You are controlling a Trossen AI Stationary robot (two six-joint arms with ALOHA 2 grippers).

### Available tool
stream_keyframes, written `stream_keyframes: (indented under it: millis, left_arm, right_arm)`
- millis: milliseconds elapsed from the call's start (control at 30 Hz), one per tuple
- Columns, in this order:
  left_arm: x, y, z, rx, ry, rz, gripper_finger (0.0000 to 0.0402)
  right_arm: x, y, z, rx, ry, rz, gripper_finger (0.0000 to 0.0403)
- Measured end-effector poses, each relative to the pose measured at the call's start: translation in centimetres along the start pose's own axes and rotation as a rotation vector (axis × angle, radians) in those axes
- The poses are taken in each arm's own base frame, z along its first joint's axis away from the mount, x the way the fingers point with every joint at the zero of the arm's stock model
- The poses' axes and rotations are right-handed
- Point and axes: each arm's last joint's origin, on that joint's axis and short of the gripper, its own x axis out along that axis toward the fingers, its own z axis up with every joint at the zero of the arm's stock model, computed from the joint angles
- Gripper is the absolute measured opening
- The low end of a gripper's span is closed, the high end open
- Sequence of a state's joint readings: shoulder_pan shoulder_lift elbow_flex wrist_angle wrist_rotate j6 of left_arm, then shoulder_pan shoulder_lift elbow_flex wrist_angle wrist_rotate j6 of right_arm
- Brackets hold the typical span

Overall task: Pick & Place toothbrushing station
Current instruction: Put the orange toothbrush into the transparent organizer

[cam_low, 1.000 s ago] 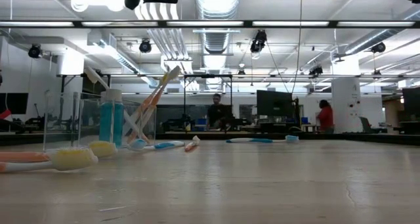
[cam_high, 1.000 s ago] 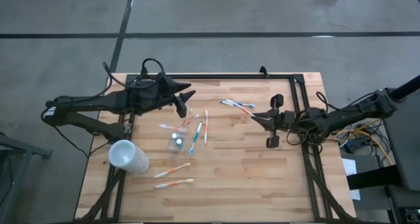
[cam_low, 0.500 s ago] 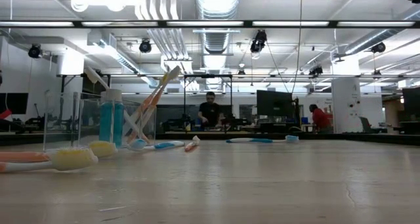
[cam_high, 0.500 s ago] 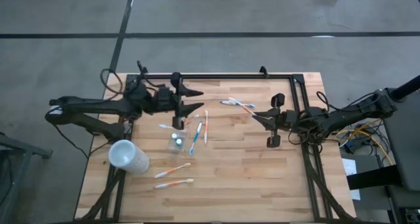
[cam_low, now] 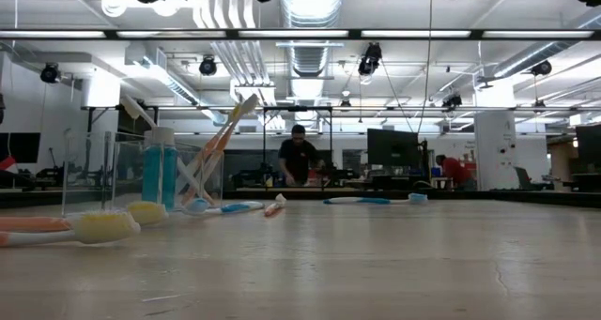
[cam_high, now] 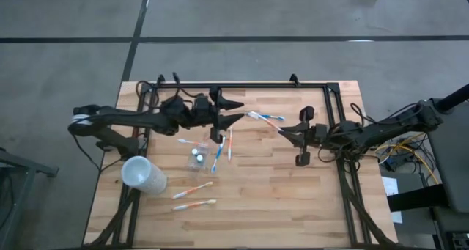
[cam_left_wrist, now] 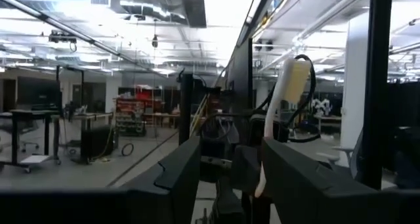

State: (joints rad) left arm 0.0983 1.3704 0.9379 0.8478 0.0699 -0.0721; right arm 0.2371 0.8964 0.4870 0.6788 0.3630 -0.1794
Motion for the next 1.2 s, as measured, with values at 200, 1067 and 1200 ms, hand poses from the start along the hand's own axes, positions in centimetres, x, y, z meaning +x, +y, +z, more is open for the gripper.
stream_keyframes:
  millis: [200, 1067, 1200]
  left_arm:
    - [1.3, -0.1, 0.2, 0.018, -0.005, -0.076, 0.0168]
    - [3.2, -0.4, 1.5, 0.016, -0.027, -0.233, 0.0168]
    - [3.2, -0.4, 1.4, 0.010, -0.006, -0.240, 0.0168]
  right_arm:
    - [0.2, 0.1, -0.4, 0.013, 0.016, 0.002, 0.0018]
    - [0.3, 0.2, -0.7, 0.029, 0.043, -0.004, 0.0018]
    - [0.3, 0.1, -0.7, 0.027, 0.045, -0.024, 0.0018]
